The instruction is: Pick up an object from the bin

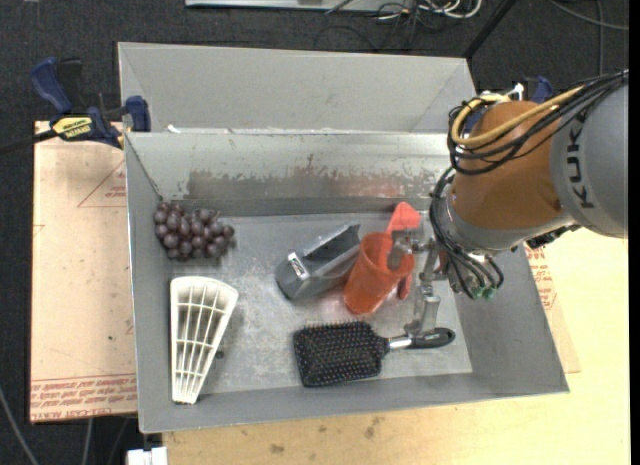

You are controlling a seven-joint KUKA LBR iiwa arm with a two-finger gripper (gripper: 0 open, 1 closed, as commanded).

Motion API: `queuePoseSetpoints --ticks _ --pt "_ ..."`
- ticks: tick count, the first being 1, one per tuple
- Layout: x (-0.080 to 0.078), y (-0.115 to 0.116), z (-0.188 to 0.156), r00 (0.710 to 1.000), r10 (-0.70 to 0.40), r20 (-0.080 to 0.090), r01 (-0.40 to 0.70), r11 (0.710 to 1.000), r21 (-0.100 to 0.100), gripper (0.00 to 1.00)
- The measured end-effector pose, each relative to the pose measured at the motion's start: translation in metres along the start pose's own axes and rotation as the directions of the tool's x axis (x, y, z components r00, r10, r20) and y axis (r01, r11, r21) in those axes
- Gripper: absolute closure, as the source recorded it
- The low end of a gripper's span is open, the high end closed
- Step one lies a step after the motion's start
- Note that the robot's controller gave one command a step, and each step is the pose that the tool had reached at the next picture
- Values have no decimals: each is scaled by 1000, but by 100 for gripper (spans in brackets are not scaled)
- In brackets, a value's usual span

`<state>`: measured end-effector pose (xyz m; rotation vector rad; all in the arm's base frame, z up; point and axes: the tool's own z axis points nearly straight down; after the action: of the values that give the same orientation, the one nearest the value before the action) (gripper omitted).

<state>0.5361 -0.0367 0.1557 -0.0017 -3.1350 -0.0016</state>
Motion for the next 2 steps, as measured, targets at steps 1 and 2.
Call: queuePoseSetpoints --ticks 1,2 --pt "-1 0 -4 1000 -1 7 1 1000 0 0" --pt "-7 34 42 1000 19 14 -19 1000 1 0"
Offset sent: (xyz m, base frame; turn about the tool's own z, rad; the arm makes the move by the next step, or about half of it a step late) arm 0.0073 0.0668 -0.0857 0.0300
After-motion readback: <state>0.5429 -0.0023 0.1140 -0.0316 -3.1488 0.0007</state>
